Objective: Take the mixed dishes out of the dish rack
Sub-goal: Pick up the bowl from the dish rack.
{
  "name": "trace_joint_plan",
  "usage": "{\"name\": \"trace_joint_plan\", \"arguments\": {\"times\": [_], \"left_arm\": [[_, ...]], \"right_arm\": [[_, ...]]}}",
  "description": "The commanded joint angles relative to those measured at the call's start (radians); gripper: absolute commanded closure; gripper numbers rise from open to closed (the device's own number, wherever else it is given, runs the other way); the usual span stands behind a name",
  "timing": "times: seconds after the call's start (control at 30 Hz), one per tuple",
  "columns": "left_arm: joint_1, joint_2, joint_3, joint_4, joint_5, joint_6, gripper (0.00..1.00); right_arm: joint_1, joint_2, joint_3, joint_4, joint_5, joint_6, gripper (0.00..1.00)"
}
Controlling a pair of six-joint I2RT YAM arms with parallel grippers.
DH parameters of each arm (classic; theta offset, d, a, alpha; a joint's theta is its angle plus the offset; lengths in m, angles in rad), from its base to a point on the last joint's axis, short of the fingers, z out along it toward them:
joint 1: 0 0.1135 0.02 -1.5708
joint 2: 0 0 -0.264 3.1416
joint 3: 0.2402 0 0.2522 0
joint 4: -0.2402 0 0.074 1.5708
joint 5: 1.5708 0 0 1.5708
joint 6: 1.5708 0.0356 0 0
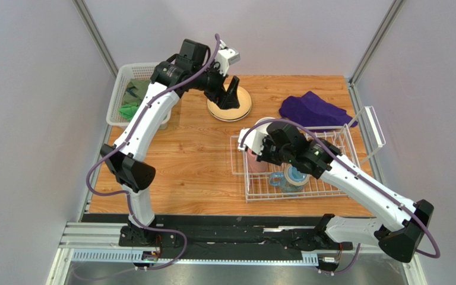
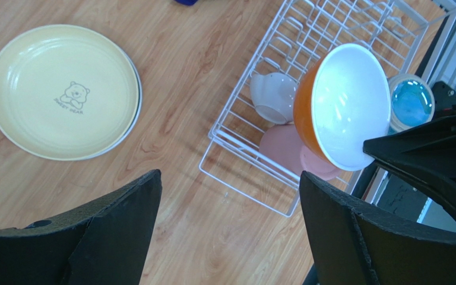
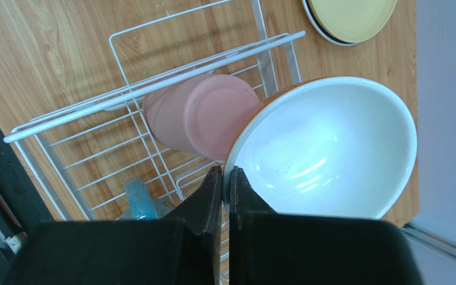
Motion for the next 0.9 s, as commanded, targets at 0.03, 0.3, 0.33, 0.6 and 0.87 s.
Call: {"name": "trace_joint_plan", "arguments": {"times": [0.03, 0.3, 0.33, 0.6, 0.87], "left_arm": [[-0.047, 0.046, 0.072, -0.107, -0.045, 0.069, 0.06], [-0.070, 0.048, 0.079, -0.081, -0.045, 0.066, 0.07], [-0.076, 0.049, 0.084, -0.083, -0.040, 0.065, 0.07], [-0.134, 0.066, 0.104, -0.110, -0.108, 0.087, 0.08], [-0.154, 0.098, 0.102, -0.130, -0.139, 0.098, 0.15]], "right_arm": [[0.060, 0.049, 0.095, 0.044, 0.085, -0.037, 1.00], [0.070, 0.075, 0.151, 0.031, 0.090, -0.063, 1.00], [0.071, 0.078, 0.161, 0.026, 0.087, -0.061, 1.00], [0.083, 0.112, 0.191, 0.012, 0.087, -0.075, 1.00], [0.094, 0.129, 0.216, 0.003, 0.095, -0.078, 1.00]]}}
